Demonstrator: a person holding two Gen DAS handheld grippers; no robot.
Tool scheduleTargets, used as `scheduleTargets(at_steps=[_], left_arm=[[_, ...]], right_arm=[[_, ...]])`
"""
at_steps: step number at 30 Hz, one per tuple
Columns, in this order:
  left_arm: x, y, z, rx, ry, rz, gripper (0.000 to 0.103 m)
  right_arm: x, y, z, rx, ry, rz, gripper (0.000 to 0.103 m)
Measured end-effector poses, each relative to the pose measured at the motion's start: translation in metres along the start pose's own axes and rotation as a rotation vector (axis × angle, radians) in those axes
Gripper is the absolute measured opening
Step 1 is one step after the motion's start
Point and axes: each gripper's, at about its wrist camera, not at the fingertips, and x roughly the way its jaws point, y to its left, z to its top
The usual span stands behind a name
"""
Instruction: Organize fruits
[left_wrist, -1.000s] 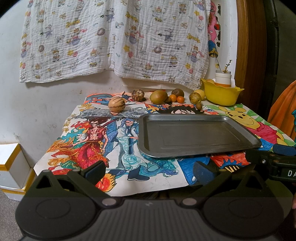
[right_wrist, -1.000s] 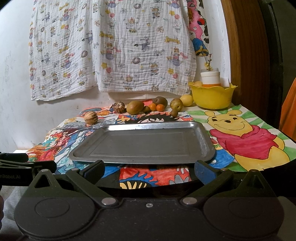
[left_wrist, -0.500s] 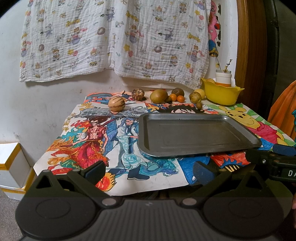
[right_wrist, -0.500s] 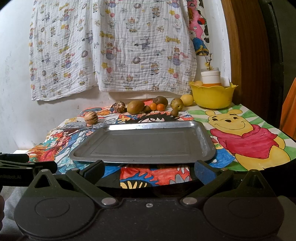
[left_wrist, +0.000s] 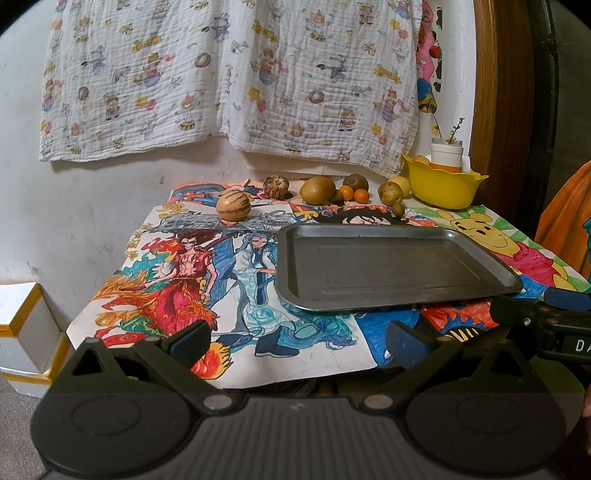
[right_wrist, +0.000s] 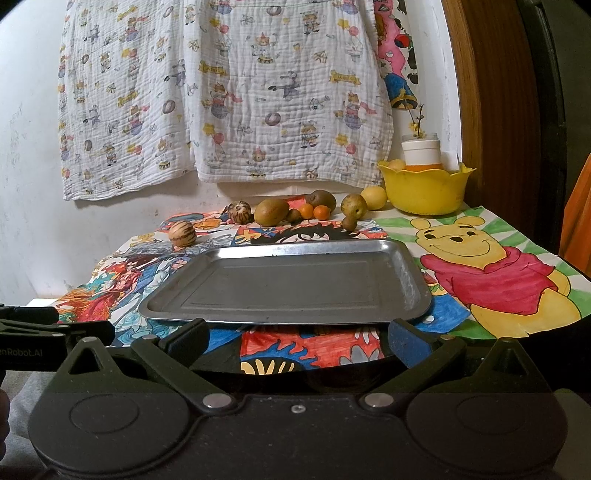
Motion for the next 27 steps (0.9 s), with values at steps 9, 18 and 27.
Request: scheduleTargets(at_steps=[9,18,27], left_arm=[[0.000,0.000,0.000,0.000,0.002,0.000,0.103],[0.003,0.003,0.001,-0.012,0.018,-0.005,0.103],[0.018,0.017,0.021,-0.039,0.017,-0.003,0.103]], right_arm=[[0.000,0.000,0.000,0.003,0.002,0.001,0.103],[0.005,-0.002,0.001,0.016,0.008,-0.001,0.103],[0.020,0.003,0.010,-0.047,-0.004,0.007,0.103]])
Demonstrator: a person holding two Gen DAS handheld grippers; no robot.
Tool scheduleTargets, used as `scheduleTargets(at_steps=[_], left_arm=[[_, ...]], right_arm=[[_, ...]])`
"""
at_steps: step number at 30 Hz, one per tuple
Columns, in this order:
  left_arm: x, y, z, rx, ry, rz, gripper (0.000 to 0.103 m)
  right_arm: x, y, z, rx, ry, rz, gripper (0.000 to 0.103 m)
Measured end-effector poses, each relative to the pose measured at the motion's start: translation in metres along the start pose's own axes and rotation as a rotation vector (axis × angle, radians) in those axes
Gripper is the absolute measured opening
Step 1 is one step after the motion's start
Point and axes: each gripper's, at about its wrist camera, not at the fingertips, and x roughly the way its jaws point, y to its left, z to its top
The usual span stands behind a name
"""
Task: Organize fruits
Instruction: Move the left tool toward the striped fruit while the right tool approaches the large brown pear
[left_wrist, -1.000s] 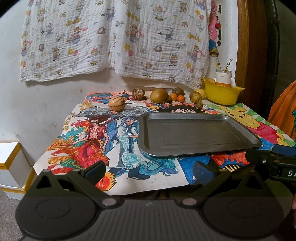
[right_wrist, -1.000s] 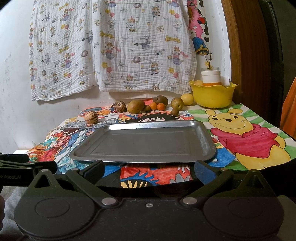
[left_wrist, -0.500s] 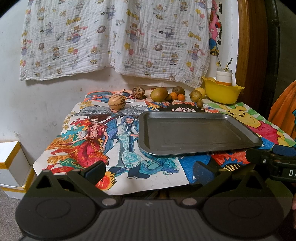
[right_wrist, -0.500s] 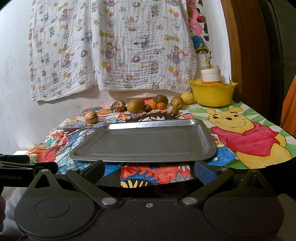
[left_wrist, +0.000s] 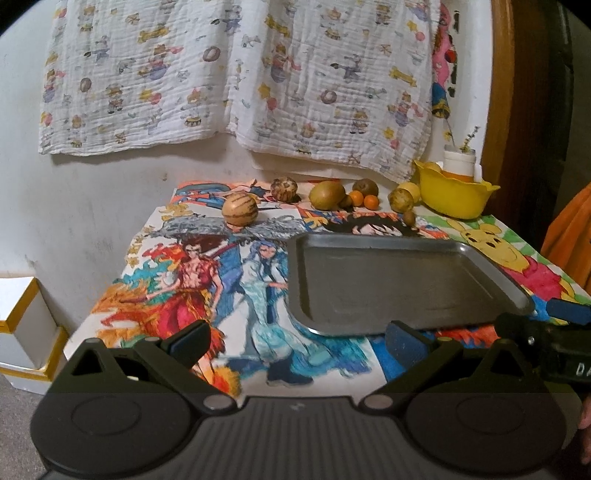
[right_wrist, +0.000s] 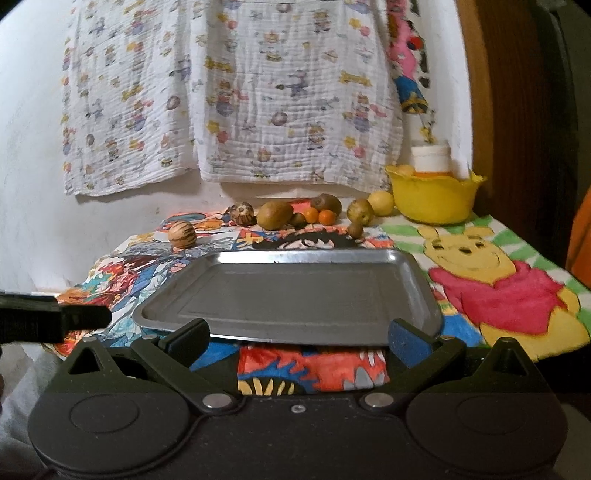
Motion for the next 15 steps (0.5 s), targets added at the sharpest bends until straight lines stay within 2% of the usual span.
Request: scheduleTargets(at_steps=[15], left_arm=[[0.068,0.050,0.067,-0.065,0.065,0.047,0.103]], right_arm=[[0.078,0.019,0.046,-0.082,0.106,0.054,0.103]])
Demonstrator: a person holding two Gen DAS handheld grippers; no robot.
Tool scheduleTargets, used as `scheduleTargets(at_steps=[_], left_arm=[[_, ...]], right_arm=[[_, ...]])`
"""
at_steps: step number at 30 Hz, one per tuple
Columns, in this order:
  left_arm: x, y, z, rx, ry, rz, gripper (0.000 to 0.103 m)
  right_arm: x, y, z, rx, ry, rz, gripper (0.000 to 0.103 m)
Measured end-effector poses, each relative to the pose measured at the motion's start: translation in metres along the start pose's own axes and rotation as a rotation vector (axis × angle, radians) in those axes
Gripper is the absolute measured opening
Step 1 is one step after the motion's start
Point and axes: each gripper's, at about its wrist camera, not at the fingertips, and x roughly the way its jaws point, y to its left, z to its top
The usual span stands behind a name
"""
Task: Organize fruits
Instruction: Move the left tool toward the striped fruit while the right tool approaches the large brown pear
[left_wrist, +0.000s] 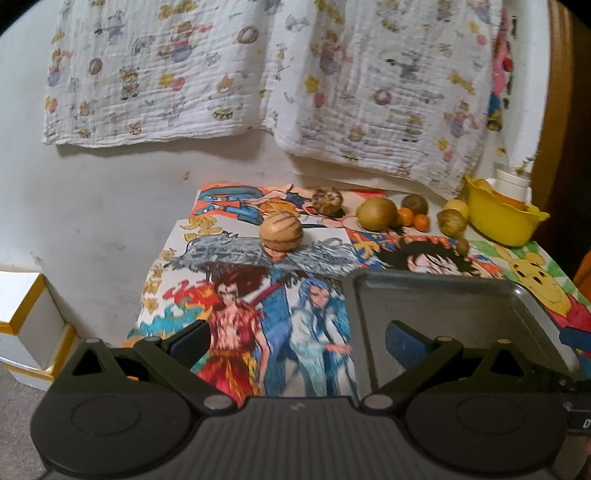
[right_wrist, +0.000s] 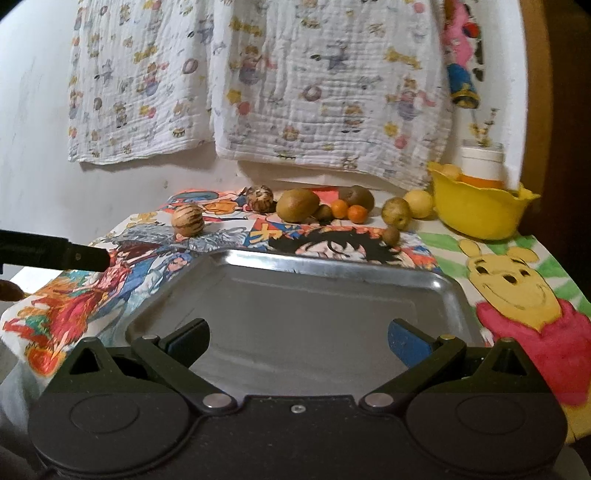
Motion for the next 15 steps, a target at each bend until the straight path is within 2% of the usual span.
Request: scheduleTargets(at_steps=[9,15], left_arm=[[0.052,0.000,0.044,0.032,0.046,-0.006,0.103],[0.095,0.003,0.070,0.038,0.071,0.001,0.103]], right_arm=[[0.050,-0.005,0.050,-0.042,0.024,0.054,0.103],[0.088,-0.012,0.090,-0.118,0.050,0.077,0.103]])
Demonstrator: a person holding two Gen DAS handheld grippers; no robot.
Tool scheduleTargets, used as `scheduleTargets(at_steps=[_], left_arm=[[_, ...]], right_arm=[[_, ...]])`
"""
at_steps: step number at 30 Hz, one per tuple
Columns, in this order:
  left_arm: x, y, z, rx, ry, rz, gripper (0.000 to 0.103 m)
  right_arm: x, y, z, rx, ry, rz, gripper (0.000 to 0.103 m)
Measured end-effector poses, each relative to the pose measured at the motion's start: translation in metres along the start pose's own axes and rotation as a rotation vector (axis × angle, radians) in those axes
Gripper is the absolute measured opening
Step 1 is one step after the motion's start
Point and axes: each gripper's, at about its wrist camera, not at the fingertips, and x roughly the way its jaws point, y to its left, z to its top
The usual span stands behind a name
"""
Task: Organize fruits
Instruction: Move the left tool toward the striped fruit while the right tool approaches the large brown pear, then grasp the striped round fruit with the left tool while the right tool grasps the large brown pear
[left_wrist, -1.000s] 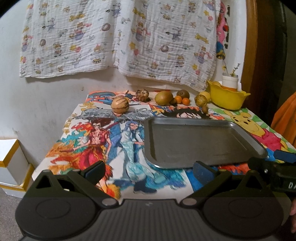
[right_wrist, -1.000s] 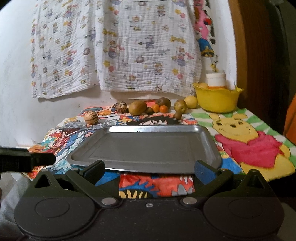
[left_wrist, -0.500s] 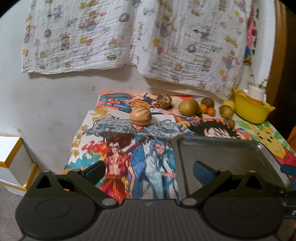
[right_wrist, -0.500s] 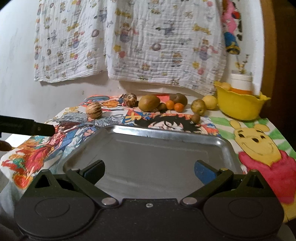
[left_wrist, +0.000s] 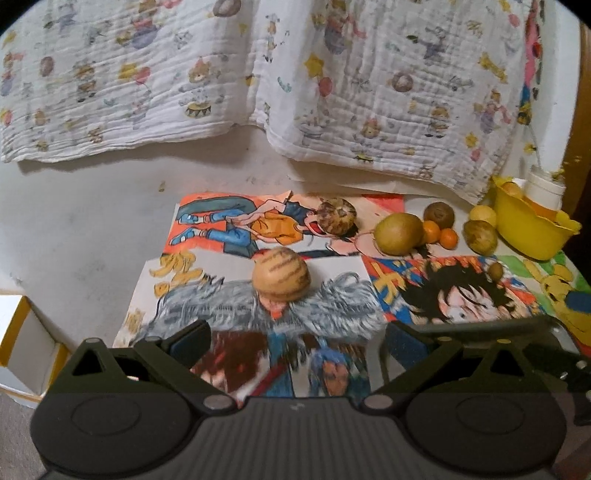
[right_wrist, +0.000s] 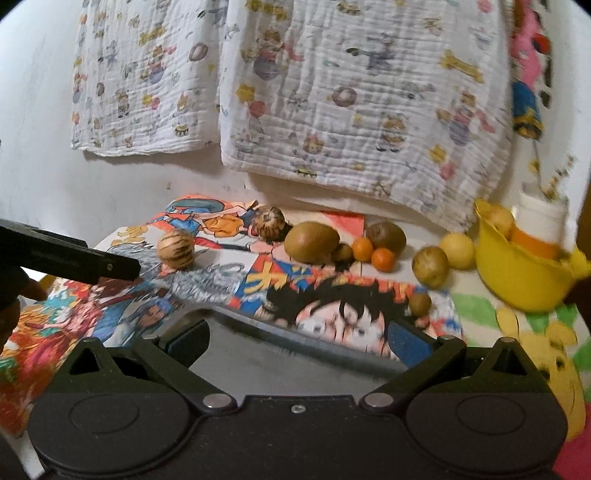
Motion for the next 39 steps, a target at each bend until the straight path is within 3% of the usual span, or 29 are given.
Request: scheduleTargets(at_steps=[9,15,26,39], left_arm=[[0.055,0.016,0.020,-0.020,0.055,-0.001,0.102],[0.078,0.021,0.025,-0.052,0.079,-0.004,0.099],[0.104,0.020,0.030,-0.037,0.095,-0.022,0.086],[0.120,0.020,0.035,-0.023,0.080,-0.039,0.072]], right_arm=[[0.059,-0.010,0.044,-0.215,-0.067,0.091,0.102],[0.115,-0.007,0.061,-0.358,-0.053,0.120,0.102],[0.199,-0.013,0.071,-0.402,0.050,0.168,0.096],[0.230,-0.008,0.072,-0.500,0.085,0.200,0.091]])
